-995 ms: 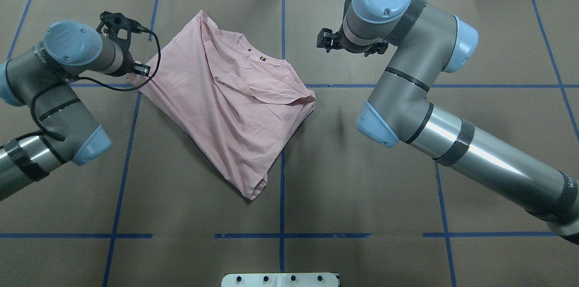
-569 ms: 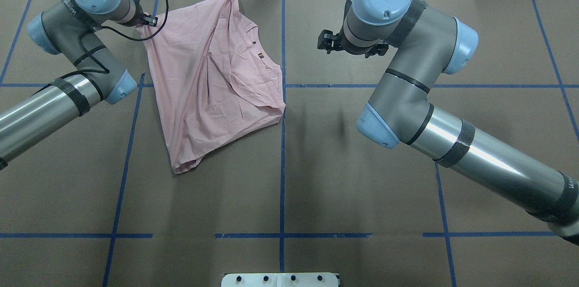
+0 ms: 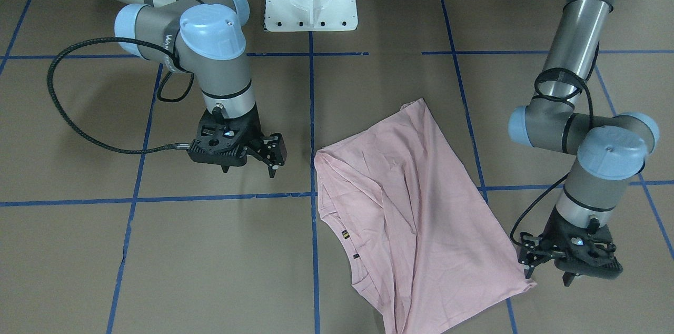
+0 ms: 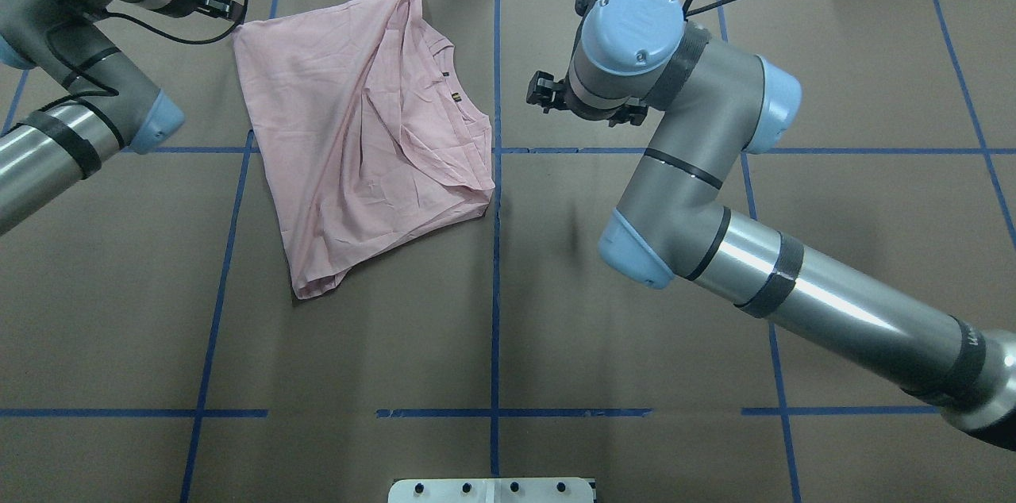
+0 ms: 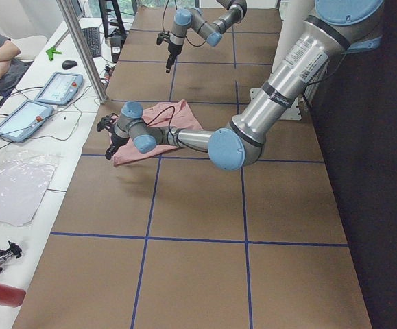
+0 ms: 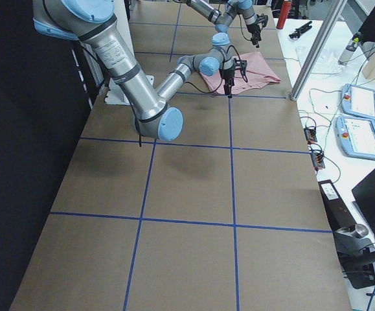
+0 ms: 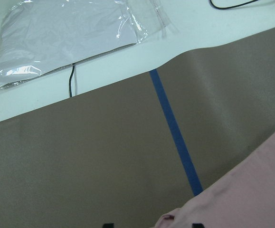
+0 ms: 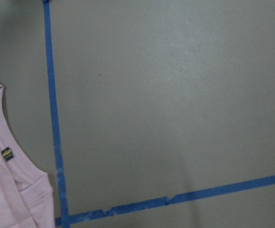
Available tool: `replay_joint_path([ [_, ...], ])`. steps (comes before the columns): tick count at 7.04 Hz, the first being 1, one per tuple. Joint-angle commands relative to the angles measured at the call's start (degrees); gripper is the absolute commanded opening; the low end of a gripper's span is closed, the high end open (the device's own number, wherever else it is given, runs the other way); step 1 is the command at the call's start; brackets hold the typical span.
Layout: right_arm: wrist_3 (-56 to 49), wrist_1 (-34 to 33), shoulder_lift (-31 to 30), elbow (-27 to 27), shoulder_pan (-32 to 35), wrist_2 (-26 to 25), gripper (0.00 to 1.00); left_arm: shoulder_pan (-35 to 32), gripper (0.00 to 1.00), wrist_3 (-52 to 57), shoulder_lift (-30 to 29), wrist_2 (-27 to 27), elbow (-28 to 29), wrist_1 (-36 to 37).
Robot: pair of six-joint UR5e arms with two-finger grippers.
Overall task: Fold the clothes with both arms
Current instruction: 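Lower the right gripper onto the shirt near the collar and press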
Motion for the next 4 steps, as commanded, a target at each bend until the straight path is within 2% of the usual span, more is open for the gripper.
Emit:
replay_joint_path([
  [1, 10.94, 5.38, 5.61, -8.63, -4.07, -4.08, 0.87, -0.93, 1.00, -0.13, 2.35, -2.25, -4.66, -0.04],
  [2, 15.42, 7.08, 11.21, -16.70, -5.13, -4.10, 0.82, -0.84, 1.00, -0.31, 2.97, -2.25, -5.89, -0.04],
  [3, 16.77, 7.18, 14.84, -21.31, -5.67, -4.19, 0.78, -0.84, 1.00, -0.31, 3.06, -2.25, -5.90, -0.04],
  [4, 17.56, 7.01, 15.22, -22.22, -6.37, -4.19, 0.76, -0.84, 1.00, -0.31, 3.06, -2.25, -5.99, -0.04],
])
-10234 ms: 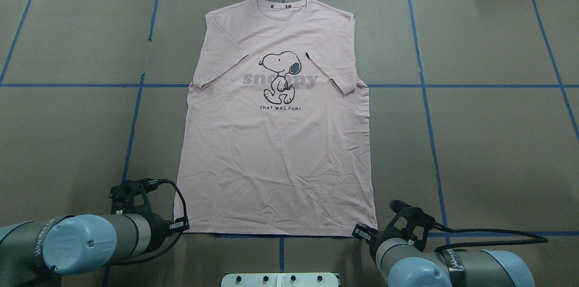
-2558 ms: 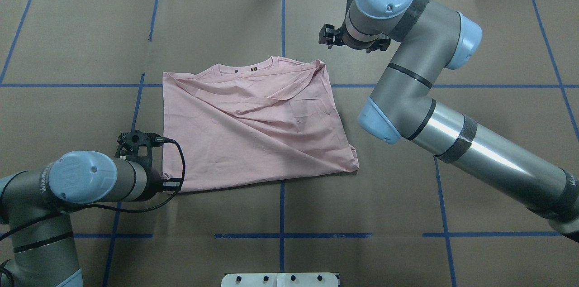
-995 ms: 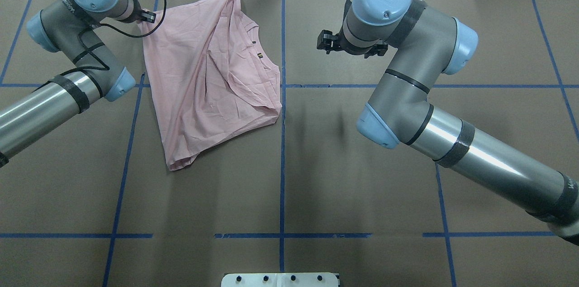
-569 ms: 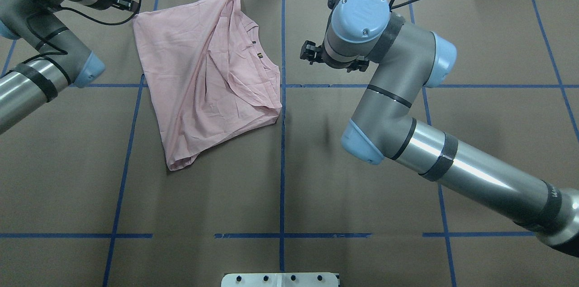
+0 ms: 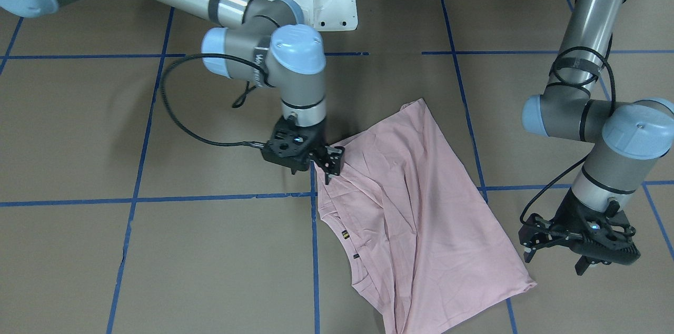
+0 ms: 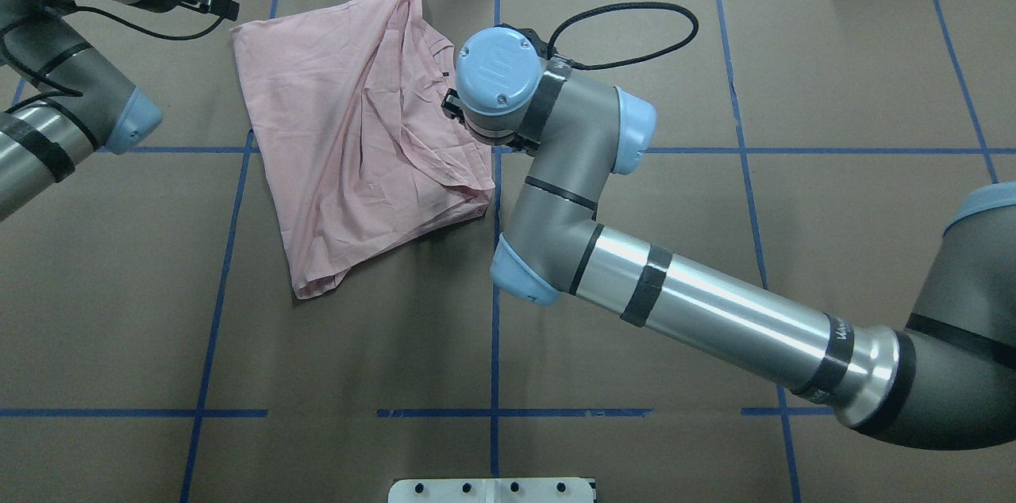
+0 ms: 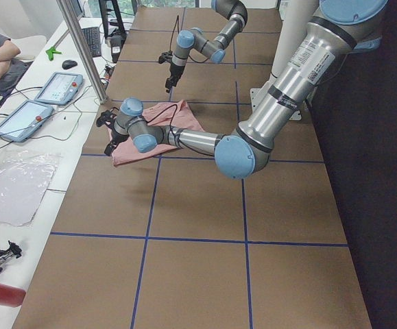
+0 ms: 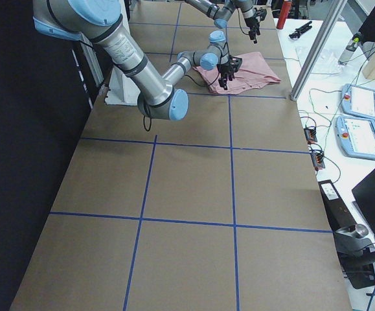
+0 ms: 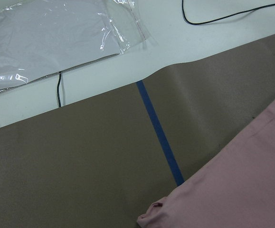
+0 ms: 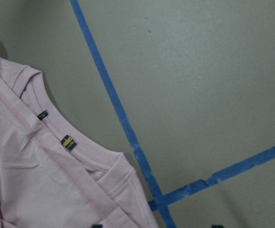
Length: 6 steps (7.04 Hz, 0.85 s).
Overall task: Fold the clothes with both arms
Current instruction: 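Lower the right gripper onto the shirt near the collar and press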
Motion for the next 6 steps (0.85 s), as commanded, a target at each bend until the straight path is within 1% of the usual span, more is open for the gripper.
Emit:
replay_joint_path([
  [1, 1.72, 0.16, 2.26, -3.60, -1.76, -0.05, 0.76, 0.09, 1.00, -0.05, 0.13, -0.02, -0.55, -0.09],
  [3, 1.19, -0.19, 2.17, -3.69, -3.17, 0.22, 0.74, 0.09, 1.00, -0.05, 0.22, -0.02, -0.47, -0.09],
  [4, 1.63, -0.72, 2.09, -3.69, -3.70, 0.31, 0.66, 0.17, 1.00, -0.05, 0.65, -0.02, -0.56, -0.18],
  [6, 1.63, -1.69, 1.82, -3.60, -4.58, 0.31, 0.65, 0.17, 1.00, -0.05, 0.92, -0.02, -0.73, -0.18],
])
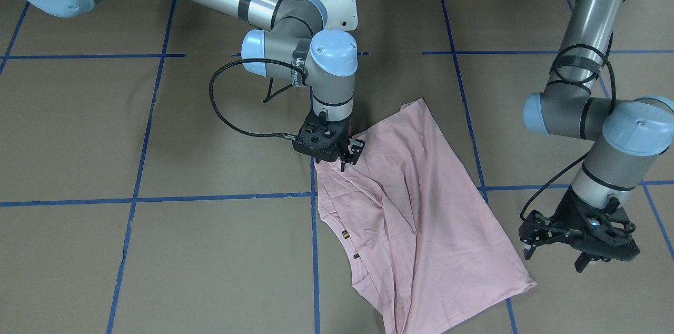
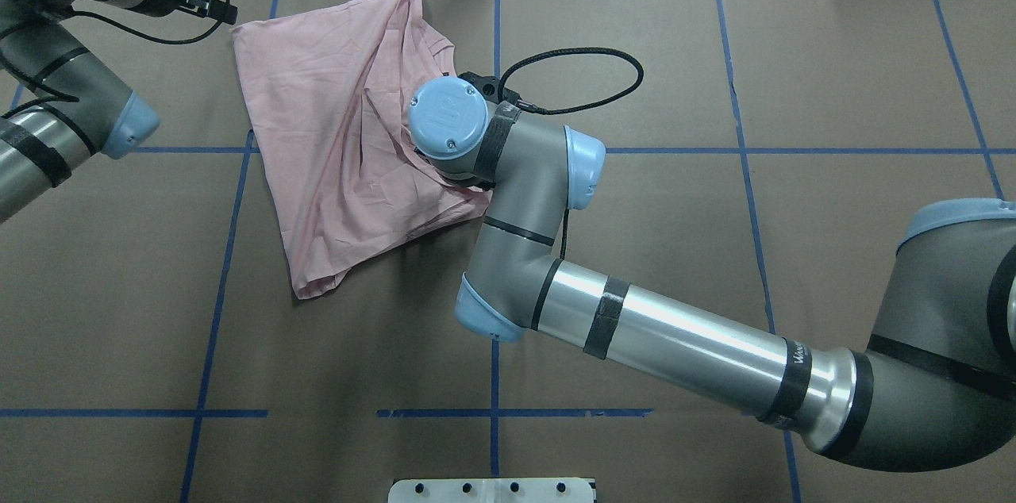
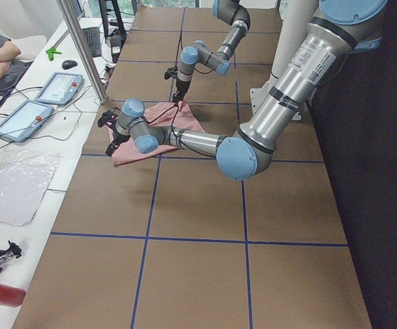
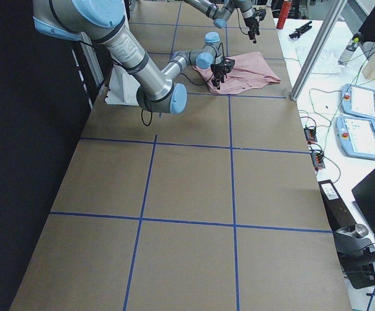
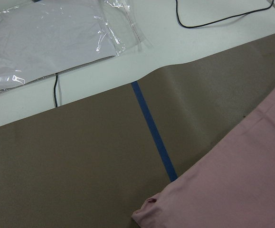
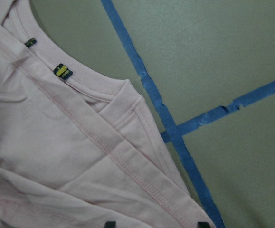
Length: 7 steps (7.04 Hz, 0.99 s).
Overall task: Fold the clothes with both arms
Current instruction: 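Lower the right gripper onto the shirt near the collar and press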
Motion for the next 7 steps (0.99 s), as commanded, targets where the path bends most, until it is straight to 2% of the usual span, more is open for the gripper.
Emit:
replay_joint_path([
  [1, 0.05, -1.13, -0.35, 0.04, -0.66, 0.02, 0.65, 0.02, 1.00, 0.00, 0.14, -0.09, -0.31, -0.01],
  [5, 0.23, -3.23, -0.70, -0.05, -1.89, -0.42, 0.66, 0.02, 1.00, 0.00, 0.22, -0.09, -0.39, -0.01],
  [6, 1.19, -3.24, -0.61, -0.05, -1.89, -0.42, 0.48, 0.02, 1.00, 0.00, 0.22, -0.09, -0.48, -0.01],
  [7, 2.76, -3.24, -0.44, -0.05, -1.89, -0.60, 0.08, 0.02, 1.00, 0.09, 0.22, 0.00, -0.48, -0.01],
])
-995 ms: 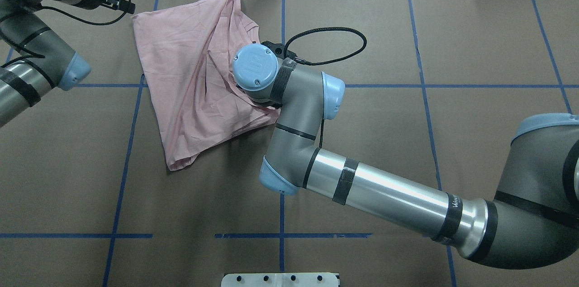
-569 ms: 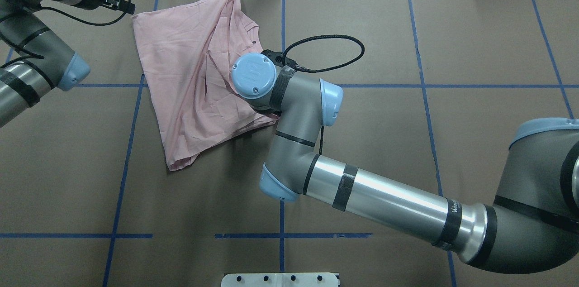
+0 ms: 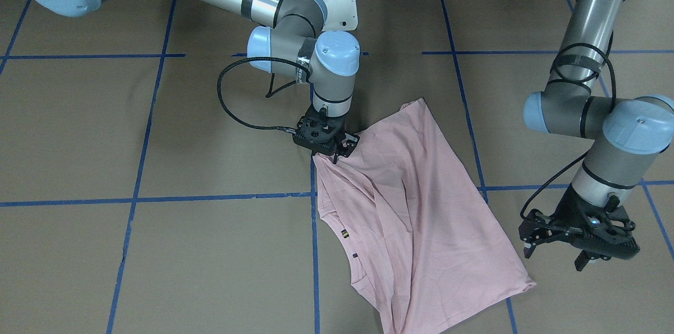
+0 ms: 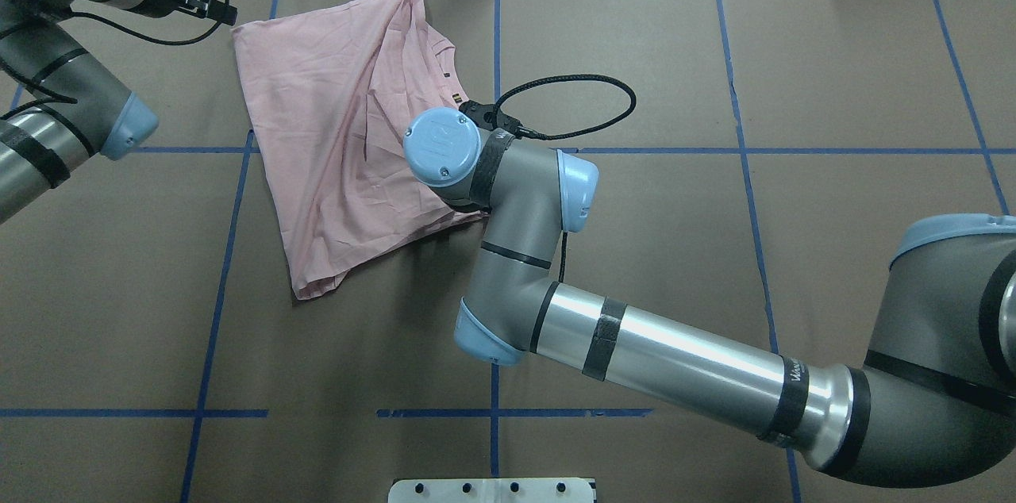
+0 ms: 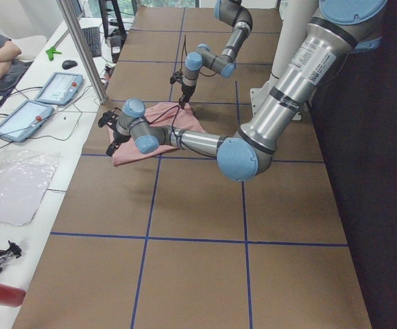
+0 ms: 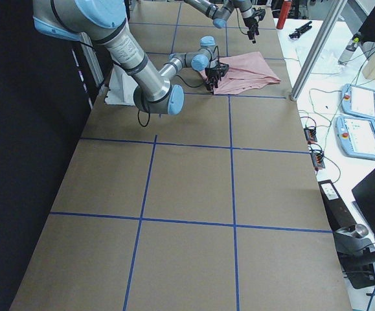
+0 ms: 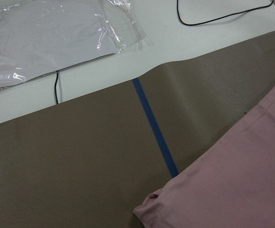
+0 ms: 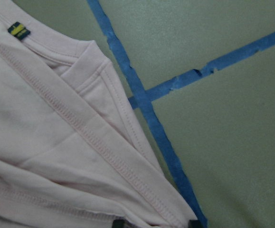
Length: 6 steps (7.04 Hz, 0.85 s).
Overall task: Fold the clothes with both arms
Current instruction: 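Lower the right gripper onto the shirt near the collar and press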
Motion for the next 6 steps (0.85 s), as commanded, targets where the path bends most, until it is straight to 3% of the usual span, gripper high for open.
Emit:
replay_joint_path([
  [1, 3.84, 0.12, 0.21, 0.06, -0.09, -0.84, 0.00, 0.00, 1.00, -0.02, 0.00, -0.02, -0.13, 0.00],
  [4, 3.43, 0.29, 0.39, 1.11, 0.61, -1.46, 0.00, 0.00, 1.00, -0.02, 3.77, 0.06, -5.57, 0.09],
  [5, 3.25, 0.21, -1.18, 3.99, 1.31, -1.11, 0.00, 0.09, 1.00, -0.02, 3.78, -0.11, -5.76, 0.17],
  [6, 2.72, 0.12, -6.41, 10.81, 1.40, -1.02, 0.00, 0.18, 1.00, -0.02, 3.87, -1.68, -5.67, 0.17],
])
